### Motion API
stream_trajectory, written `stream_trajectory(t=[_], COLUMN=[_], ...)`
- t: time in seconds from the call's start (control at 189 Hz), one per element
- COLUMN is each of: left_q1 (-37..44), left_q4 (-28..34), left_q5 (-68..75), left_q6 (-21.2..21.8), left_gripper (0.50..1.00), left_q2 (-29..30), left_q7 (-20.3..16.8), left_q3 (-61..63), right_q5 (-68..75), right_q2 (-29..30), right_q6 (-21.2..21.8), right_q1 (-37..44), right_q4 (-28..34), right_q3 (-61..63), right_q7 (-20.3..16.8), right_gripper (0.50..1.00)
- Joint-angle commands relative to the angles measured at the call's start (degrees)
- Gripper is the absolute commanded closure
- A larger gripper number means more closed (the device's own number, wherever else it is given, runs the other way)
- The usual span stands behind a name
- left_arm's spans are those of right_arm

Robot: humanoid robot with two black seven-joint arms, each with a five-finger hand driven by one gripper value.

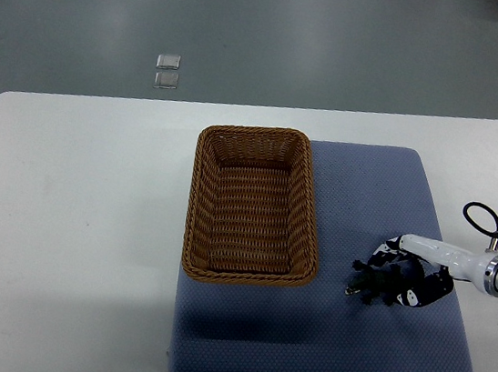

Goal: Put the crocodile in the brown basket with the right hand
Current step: 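Lower the right hand over the crocodile and close fingers around it, then lift the grasped crocodile off the mat with the right hand, then carry the crocodile over the wicker basket and lower it inside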

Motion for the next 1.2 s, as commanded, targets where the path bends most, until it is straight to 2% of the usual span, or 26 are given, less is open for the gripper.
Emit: stream_trajectory(t=[0.0, 0.005, 0.021, 0.032, 0.455, 0.916, 1.197], left_q1=[0.0, 0.0, 0.0, 0.0, 0.0, 0.0, 0.0], left_q4=[0.0, 0.0, 0.0, 0.0, 0.0, -0.17, -0.17], left_q5=[-0.01, -0.01, -0.01, -0.01, -0.01, -0.01, -0.01], left_q6=[0.0, 0.0, 0.0, 0.0, 0.0, 0.0, 0.0], left_gripper=[0.5, 0.5, 0.5, 0.5, 0.5, 0.5, 0.5], left_q2=[0.0, 0.0, 0.0, 0.0, 0.0, 0.0, 0.0], left_q7=[0.0, 0.0, 0.0, 0.0, 0.0, 0.0, 0.0], left_q3=[0.0, 0.0, 0.0, 0.0, -0.08, -0.08, 0.0], right_q5=[-0.6, -0.6, -0.6, -0.6, -0.68, -0.07, 1.07], right_q2=[0.02, 0.02, 0.02, 0.02, -0.68, -3.93, -3.67], right_q6=[-0.36, -0.36, -0.36, -0.45, -0.27, -0.01, 1.22], right_q1=[-0.06, -0.06, -0.06, -0.06, 1.09, 5.66, 14.01], right_q4=[-0.06, -0.06, -0.06, -0.06, -0.06, -0.06, -1.29], right_q3=[-0.01, -0.01, -0.01, -0.01, 2.1, 4.12, 4.03], right_q7=[0.36, 0.36, 0.36, 0.36, 0.36, 0.36, 0.36], right_gripper=[0.959, 0.959, 0.999, 1.0, 1.0, 1.0, 1.0])
